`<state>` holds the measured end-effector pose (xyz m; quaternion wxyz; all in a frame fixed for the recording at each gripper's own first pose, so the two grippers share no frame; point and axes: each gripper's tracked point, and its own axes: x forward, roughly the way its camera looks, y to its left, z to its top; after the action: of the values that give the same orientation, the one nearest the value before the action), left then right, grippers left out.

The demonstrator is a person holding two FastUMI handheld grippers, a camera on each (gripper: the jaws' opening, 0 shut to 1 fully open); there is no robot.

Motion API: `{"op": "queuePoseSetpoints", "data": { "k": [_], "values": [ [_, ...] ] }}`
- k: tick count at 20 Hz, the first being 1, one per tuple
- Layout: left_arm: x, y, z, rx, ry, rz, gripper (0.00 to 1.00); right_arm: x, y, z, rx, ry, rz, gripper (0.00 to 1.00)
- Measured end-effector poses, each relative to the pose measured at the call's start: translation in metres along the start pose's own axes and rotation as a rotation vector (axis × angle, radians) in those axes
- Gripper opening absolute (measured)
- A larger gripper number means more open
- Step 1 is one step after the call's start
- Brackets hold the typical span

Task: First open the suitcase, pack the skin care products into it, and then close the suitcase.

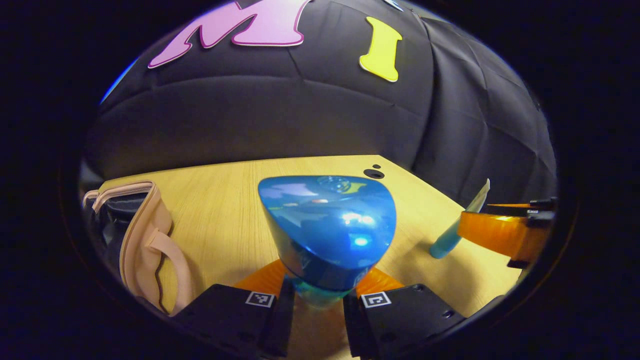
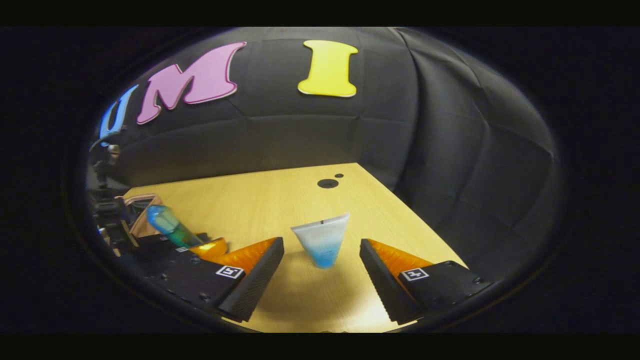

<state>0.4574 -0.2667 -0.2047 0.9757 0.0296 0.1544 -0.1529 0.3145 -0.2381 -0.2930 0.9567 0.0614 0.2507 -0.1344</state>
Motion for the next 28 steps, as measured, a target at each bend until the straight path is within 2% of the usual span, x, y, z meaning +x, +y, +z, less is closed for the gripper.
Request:
{"op": "queuePoseSetpoints", "data": {
  "k": [5,7,10,12,14,16,19,22,23,24,25,28],
  "values": [
    [0.000,-0.001,-0.001,0.017,0.006,0.003,0.48,0.039,-0.003,-0.020,0.015,0.038,-0.008,0.97],
    [-0.002,-0.001,-0.001,0.016,0.007,0.003,0.48,0.045,-0.003,-0.026,-0.002,0.048,-0.009,0.89],
    [-0.001,-0.001,-0.001,0.022,0.010,0.003,0.48,0.047,-0.001,-0.025,-0.041,0.025,-0.006,0.60],
    [-0.002,-0.001,-0.001,0.022,0.008,0.001,0.48,0.048,0.003,-0.025,-0.041,0.021,0.016,0.48],
    [-0.003,-0.005,-0.001,0.014,0.010,-0.029,0.48,0.045,0.008,-0.027,-0.047,0.018,0.044,0.49],
    [-0.006,-0.010,0.000,0.002,0.005,-0.057,0.47,0.041,0.011,-0.028,-0.069,0.006,0.065,0.45],
    [-0.010,-0.009,0.004,0.008,-0.032,-0.048,0.46,0.030,0.013,-0.019,-0.106,-0.030,0.070,0.44],
    [-0.021,-0.007,0.010,0.003,-0.051,-0.045,0.46,0.017,0.019,-0.003,-0.081,-0.064,0.086,0.44],
    [-0.028,-0.005,0.017,-0.004,-0.065,-0.041,0.50,0.012,0.023,0.003,-0.074,-0.074,0.094,0.39],
    [-0.036,-0.004,0.026,-0.004,-0.084,-0.040,0.49,0.007,0.026,0.007,-0.071,-0.081,0.102,0.43],
    [-0.047,0.000,0.035,0.006,-0.105,-0.032,0.46,0.000,0.031,0.012,-0.070,-0.088,0.112,0.44],
    [-0.083,0.017,0.061,0.022,-0.152,-0.003,0.46,-0.024,0.052,0.027,-0.078,-0.108,0.155,0.43]
  ]
}}
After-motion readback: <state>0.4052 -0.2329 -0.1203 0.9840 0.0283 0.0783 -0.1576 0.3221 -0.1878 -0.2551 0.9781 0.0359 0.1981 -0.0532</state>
